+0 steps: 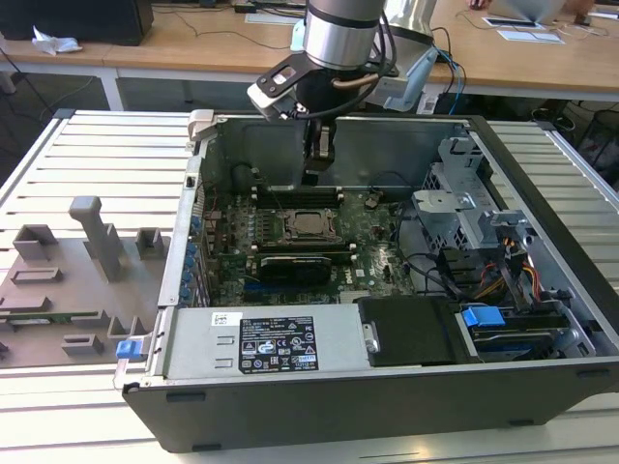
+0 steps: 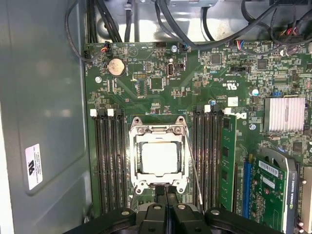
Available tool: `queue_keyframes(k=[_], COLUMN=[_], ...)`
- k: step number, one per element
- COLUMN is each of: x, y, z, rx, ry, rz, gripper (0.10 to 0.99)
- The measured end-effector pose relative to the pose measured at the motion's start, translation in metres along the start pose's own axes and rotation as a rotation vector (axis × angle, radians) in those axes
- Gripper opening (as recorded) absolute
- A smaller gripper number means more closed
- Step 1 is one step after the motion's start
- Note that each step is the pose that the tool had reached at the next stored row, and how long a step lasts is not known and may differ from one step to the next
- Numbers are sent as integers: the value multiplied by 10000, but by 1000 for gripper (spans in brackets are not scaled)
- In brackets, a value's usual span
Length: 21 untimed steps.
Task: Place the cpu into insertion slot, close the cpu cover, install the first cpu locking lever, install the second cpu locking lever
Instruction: 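Close the cpu cover, then install the first cpu locking lever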
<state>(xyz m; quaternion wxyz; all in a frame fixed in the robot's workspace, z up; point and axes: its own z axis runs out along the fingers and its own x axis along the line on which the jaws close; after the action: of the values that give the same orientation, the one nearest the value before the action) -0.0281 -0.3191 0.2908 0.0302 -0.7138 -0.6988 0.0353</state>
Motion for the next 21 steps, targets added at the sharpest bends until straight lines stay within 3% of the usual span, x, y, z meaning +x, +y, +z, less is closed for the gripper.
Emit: queue_keyframes(k=[6,17,21], x=[0,0,0], y=[0,0,0], z=[-4,-4,-4], rx=[0,-16,-24], ry=[-8,-172,-273], rz=[-64,-1847,-2928], gripper=[106,106,106])
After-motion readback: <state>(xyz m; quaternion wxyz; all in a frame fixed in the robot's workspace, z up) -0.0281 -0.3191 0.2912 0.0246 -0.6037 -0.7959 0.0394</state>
